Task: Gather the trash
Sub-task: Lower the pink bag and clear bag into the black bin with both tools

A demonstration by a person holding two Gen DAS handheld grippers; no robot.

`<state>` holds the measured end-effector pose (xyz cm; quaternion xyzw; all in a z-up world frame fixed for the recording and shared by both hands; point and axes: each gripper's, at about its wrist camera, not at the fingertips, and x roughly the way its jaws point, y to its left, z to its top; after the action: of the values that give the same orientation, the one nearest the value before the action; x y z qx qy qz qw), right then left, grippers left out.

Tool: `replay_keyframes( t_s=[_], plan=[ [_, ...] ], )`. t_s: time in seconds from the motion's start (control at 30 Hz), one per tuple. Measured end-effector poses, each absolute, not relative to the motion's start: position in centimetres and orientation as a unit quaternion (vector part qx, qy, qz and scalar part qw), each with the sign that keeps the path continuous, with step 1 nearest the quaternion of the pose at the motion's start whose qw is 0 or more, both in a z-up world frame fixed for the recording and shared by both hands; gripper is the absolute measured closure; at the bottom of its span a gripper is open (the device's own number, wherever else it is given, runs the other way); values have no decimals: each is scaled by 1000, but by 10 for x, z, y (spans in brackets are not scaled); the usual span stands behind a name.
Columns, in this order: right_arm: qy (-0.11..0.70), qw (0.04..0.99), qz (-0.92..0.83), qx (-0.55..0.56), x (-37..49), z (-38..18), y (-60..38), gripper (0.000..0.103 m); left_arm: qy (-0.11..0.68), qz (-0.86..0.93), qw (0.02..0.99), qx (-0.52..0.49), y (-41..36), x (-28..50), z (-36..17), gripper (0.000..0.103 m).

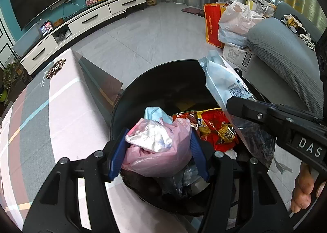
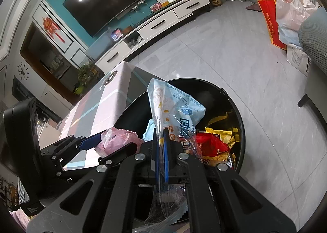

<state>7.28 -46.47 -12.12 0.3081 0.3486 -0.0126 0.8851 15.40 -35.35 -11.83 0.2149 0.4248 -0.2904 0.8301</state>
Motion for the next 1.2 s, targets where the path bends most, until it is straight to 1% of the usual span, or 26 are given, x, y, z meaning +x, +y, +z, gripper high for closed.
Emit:
replay_keyframes(
  t_s=[1.2],
  plan=[
    [371, 874, -22, 312, 83, -136, -463, 98, 424, -289, 825, 238, -363, 155, -129, 42]
  ],
)
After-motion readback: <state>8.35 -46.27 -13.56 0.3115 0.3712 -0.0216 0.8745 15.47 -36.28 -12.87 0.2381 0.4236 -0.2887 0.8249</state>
